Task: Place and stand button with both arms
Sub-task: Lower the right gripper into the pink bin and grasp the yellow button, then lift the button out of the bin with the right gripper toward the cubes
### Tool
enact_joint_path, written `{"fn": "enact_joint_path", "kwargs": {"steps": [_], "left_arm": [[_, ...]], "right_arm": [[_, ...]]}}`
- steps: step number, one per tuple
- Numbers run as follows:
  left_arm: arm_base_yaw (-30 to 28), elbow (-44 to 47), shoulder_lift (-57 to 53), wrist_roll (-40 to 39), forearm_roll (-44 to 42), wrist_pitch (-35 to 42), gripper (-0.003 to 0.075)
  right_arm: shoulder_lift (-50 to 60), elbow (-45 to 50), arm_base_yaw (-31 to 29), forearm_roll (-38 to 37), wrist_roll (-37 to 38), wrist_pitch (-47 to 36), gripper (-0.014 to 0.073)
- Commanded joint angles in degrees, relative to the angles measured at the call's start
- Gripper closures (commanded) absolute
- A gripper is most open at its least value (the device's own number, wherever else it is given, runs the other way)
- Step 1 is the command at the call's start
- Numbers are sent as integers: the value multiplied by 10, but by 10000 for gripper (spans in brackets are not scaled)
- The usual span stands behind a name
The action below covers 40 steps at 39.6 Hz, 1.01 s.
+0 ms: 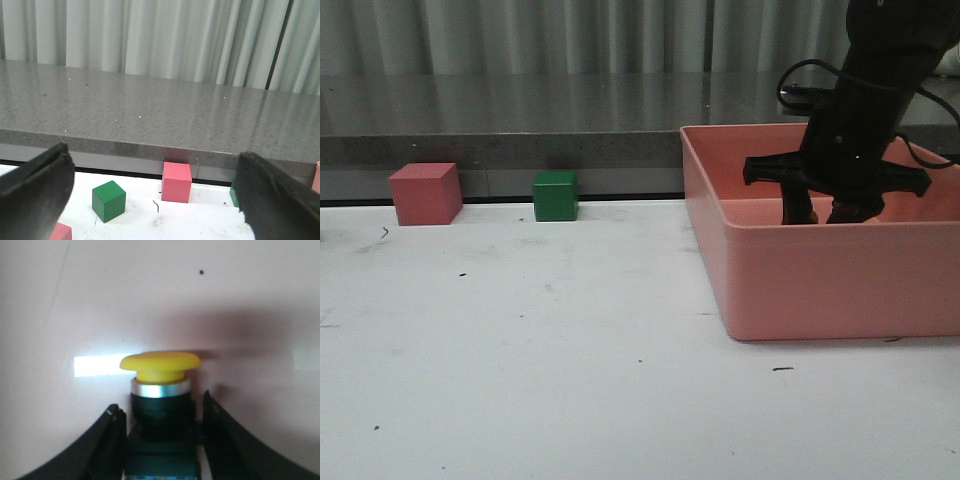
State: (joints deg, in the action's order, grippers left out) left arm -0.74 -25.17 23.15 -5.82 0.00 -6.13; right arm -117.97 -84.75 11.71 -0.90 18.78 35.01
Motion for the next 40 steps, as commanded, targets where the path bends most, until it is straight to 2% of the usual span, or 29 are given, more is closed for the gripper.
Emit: {"fn": "enact_joint_path", "kwargs": {"steps": [1,11,22,30,40], "left_arm": [[2,-20,8,0,-3,47,102],[2,-20,8,0,-3,47,102],[2,-20,8,0,-3,47,102],[2,-20,8,0,-3,47,102],[2,-20,8,0,-3,47,102]], "right_arm": [[33,-19,-3,-7,-3,-19,351],[78,-19,-3,-7,-3,-24,353],[207,-19,15,-6,-3,-57,353],[266,-22,80,-6,-3,-57,353],[235,-65,212,3,-2,-53,353]]}}
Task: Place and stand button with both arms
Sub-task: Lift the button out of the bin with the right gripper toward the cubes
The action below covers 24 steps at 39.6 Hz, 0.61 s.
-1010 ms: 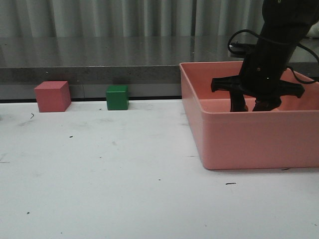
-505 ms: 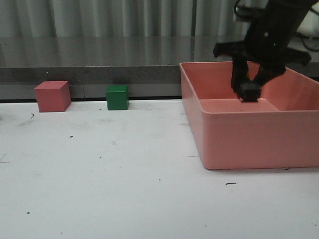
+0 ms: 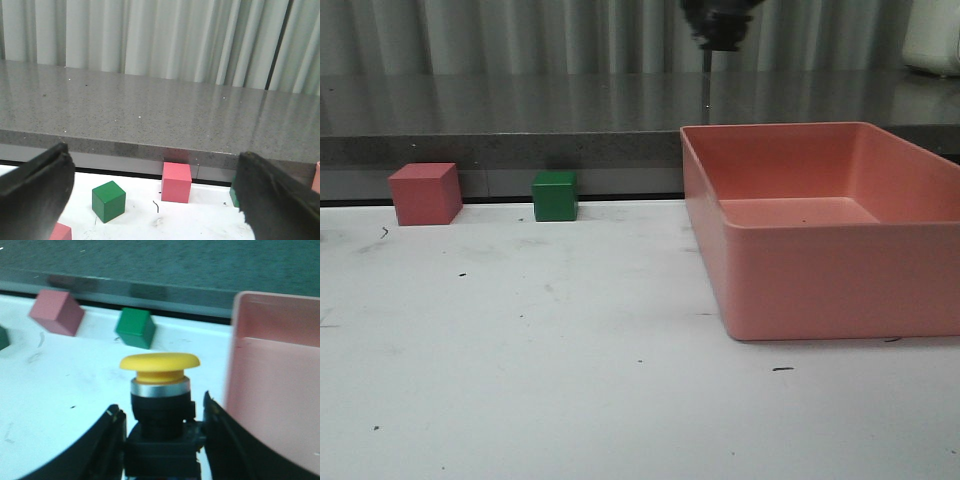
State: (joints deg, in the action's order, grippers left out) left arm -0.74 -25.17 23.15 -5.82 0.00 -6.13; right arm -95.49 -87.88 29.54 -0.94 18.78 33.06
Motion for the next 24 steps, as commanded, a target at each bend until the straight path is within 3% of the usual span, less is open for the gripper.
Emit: {"fn": "enact_joint_path", "kwargs": {"steps": [1,10,16,24], "left_arm": [[2,-20,8,0,-3,47,102],[2,-20,8,0,-3,47,102],[2,-20,8,0,-3,47,102],[2,-20,8,0,-3,47,102]], "right_arm": [[1,-42,49,9,-1,-34,353],[-95,-110,141,61,13,-31,353],[-144,-113,146,108,47,-60,353],[-195,-113,132,109,136,-47,353]]}}
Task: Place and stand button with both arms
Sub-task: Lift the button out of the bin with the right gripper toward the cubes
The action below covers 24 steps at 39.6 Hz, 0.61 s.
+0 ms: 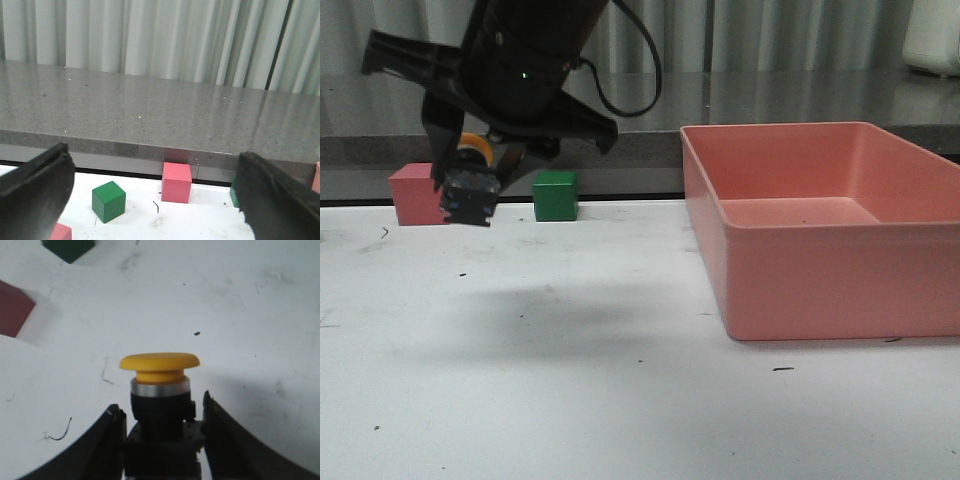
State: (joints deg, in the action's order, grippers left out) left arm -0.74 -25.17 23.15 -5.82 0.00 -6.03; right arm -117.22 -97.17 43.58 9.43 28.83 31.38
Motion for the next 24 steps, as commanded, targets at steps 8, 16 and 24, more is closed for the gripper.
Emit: {"fn": "enact_joint_path", "kwargs": {"steps": [8,16,24], "left_arm": [[2,-20,8,0,-3,46,102],[2,-20,8,0,-3,46,102],[2,-20,8,0,-3,46,102]], "right_arm": [[-19,-20,-34,5,61,-23,353],[-52,-20,-47,5,62,7,353],[-61,-20,-47,6,62,5,347]]}}
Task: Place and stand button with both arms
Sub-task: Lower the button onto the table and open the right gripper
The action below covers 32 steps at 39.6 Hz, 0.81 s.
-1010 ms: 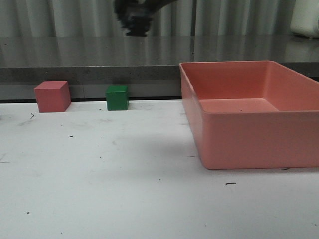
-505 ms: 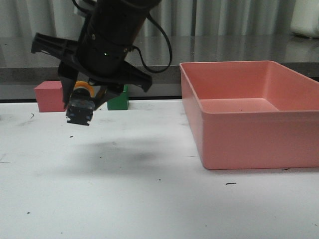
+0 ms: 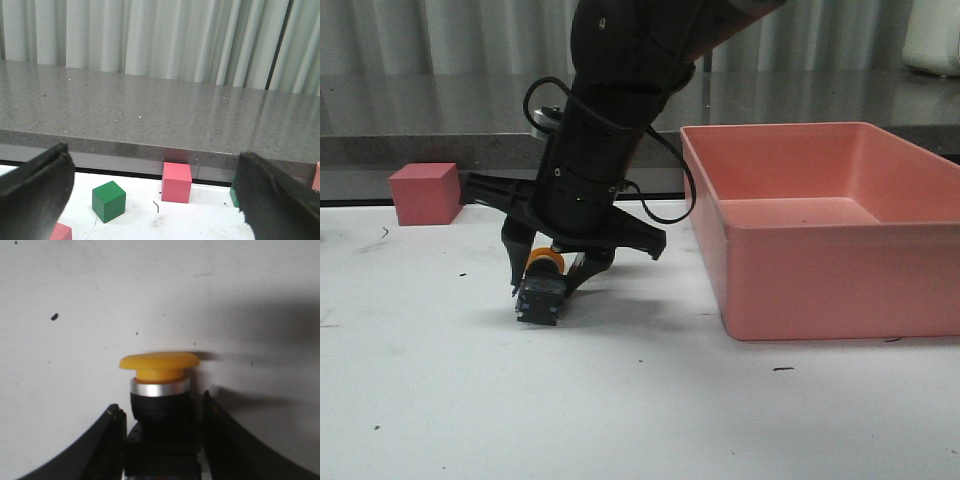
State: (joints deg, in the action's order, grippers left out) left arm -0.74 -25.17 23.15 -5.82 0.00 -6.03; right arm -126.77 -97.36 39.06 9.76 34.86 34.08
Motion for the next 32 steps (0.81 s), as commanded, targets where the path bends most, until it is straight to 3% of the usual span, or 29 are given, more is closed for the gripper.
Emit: {"fn": "enact_joint_path", "kwargs": {"steps": [1,6,13,16,27,32], "left_arm": [[2,-20,8,0,-3,46,102],[2,-20,8,0,-3,46,102],[2,-20,8,0,-3,46,102],[2,-20,8,0,-3,46,102],[2,-20,8,0,-3,46,102],[2,-20,8,0,-3,46,102]], "right_arm": [[34,-18,-2,4,2,-22,344],[34,-18,-2,5,2,-22,286],[36,-31,-2,27,2,-15,85],[41,-46,-2,28,0,0,49],[115,-85,-2,23,-34,12,66],[154,-86,-2,23,-78,15,220]]}}
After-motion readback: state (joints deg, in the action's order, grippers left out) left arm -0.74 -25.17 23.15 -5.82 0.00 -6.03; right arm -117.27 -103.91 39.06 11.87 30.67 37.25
